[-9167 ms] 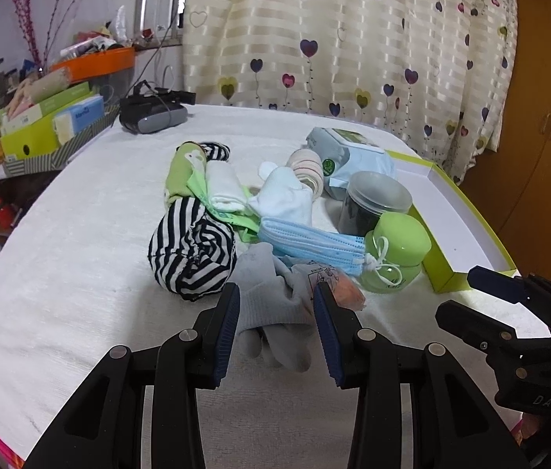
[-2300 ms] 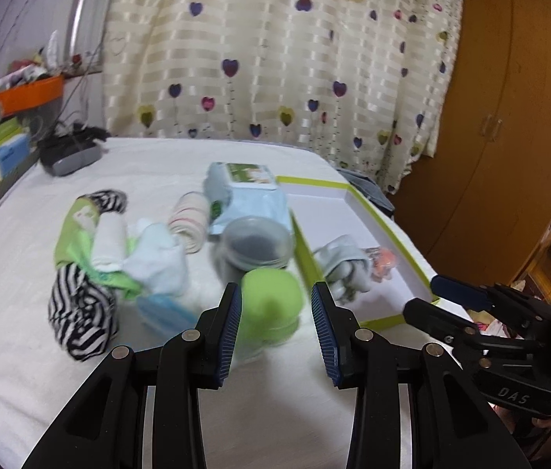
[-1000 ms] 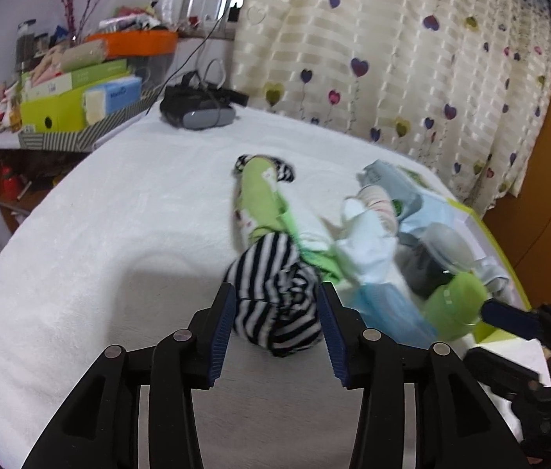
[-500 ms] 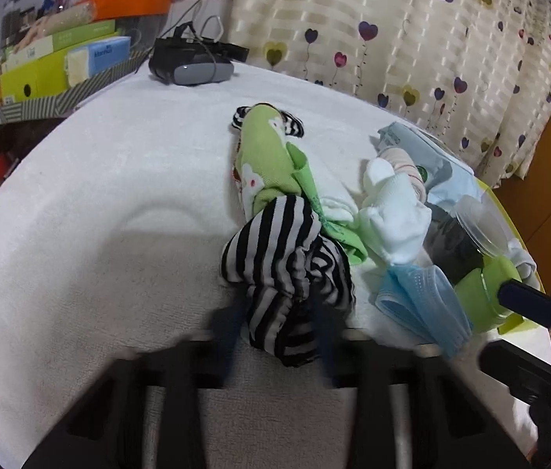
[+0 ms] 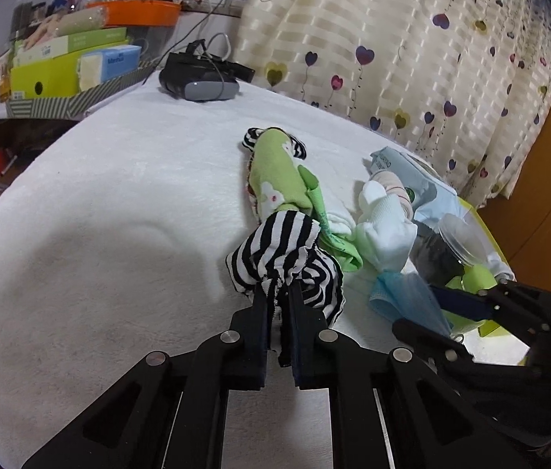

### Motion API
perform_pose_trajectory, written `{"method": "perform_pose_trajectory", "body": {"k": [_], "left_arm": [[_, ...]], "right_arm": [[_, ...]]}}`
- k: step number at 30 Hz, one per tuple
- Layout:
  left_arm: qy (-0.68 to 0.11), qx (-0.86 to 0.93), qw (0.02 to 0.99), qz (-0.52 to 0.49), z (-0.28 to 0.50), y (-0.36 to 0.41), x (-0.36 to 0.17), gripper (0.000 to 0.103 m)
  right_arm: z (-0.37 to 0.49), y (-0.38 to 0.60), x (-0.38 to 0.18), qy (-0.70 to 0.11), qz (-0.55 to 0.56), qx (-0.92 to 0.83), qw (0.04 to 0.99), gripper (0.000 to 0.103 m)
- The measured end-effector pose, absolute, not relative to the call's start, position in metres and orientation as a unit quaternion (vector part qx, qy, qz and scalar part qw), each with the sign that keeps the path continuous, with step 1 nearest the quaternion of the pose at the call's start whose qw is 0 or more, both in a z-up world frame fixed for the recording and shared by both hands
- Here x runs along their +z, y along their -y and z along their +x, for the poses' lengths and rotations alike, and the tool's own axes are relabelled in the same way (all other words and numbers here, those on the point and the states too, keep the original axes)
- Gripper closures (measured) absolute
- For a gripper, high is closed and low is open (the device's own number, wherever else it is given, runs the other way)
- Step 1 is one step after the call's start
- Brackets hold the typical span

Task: Organize soft objects
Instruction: 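Grasp the striped cloth with the left gripper while the right gripper grasps the blue mask, then carry the striped cloth and blue mask with both grippers into the white box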

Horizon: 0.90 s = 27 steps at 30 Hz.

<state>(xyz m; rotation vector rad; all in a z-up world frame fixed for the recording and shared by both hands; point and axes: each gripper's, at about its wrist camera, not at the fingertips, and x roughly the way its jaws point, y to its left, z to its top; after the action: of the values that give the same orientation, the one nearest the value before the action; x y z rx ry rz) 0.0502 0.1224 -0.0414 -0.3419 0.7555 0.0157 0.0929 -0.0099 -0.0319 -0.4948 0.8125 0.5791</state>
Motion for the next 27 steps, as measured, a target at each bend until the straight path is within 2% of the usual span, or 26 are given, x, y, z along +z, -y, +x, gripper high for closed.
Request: {"method": "perform_pose_trajectory", "body": {"k": [2,5,27], "left_arm": [[-0.366,0.007,0.915,-0.169,0.050,-0.124,-0.042,0.094],[-0.365,0.004,0.915,-0.170,0.049,-0.127,-0.042,0.094],[-0.299,-0.026,0.943,-0.143,0.009,-0.087,0.013,0.095]], "right_arm": [[0.094,0.007,-0.035,-0.385,-0.246,0.267,0.848,0.082],[0.093,0.004,-0.036,-0.384,-0.254,0.268,0.847,0.091],[0.047,0.062,0.030,-0.305,-0.127,0.292,0.898,0.092]]}}
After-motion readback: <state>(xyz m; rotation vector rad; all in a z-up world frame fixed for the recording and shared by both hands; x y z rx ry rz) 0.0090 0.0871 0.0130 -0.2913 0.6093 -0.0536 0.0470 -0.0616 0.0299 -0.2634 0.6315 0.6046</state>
